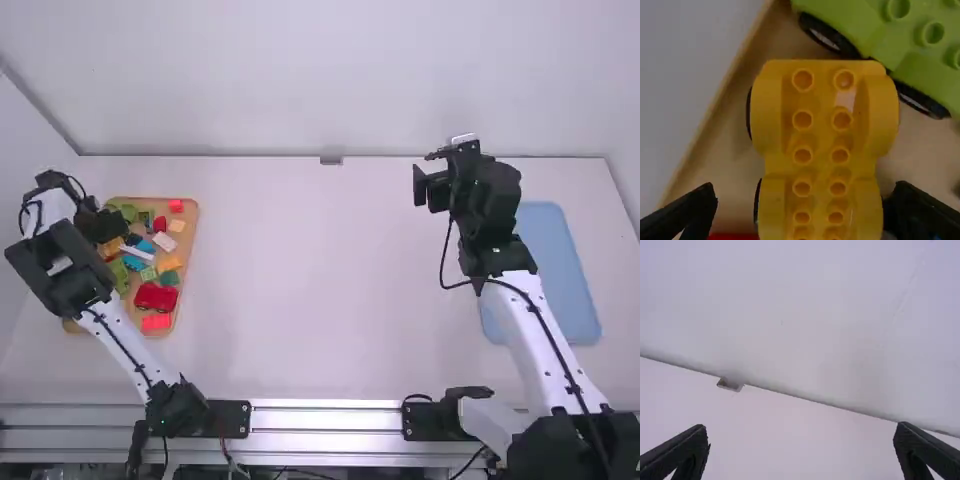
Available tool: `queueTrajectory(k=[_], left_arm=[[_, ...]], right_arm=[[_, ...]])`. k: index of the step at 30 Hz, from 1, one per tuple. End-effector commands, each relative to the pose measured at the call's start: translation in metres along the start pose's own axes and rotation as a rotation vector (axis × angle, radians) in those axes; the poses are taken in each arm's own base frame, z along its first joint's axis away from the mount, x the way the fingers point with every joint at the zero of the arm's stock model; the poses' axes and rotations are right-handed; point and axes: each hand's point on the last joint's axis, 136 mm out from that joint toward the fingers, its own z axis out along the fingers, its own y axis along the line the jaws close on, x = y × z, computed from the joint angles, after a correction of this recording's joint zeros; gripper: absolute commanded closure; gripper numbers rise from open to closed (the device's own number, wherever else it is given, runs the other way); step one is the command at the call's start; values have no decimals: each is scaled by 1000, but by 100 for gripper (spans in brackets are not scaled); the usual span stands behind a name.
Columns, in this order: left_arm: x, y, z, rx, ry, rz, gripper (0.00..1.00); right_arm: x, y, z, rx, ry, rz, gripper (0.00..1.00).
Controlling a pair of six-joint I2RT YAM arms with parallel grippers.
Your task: Assemble lego blocks to make yellow taxi
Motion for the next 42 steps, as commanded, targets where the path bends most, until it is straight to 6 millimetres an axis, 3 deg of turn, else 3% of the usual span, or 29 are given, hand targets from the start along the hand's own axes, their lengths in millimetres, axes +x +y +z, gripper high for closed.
queueTrajectory(k=[1, 6, 13, 19, 23, 30, 31, 36, 38, 39, 42], left_arm=[[6, 2, 5, -2, 16, -10, 7], [7, -10, 8, 34, 16, 4, 10], [10, -12, 11, 46, 24, 8, 25], [13, -9, 14, 42, 30, 6, 21], [13, -9, 19, 42, 20, 5, 27], [8, -12, 13, 44, 12, 14, 49], [6, -12, 9, 44, 12, 22, 58], [-7, -12, -26, 45, 8, 32, 78], [-16, -14, -58, 58, -10, 32, 87], [-17, -16, -64, 70, -15, 33, 88], [-24, -40, -104, 163, -64, 55, 96]], right_arm=[[-20, -1, -2, 1, -40, 0, 1], [-21, -1, -2, 2, -43, 0, 1], [-21, -2, -2, 2, -44, 0, 1], [-21, -2, -2, 2, -44, 0, 1], [-21, -2, -2, 2, -44, 0, 1], [-24, -2, -2, 4, -56, -1, 1], [-25, -2, -2, 5, -60, -2, 2], [-28, -3, -2, 7, -74, -3, 2], [-29, -3, -2, 7, -76, -4, 1], [-29, -3, -2, 7, -76, -3, 1], [-28, -3, -2, 7, -74, -4, 2]])
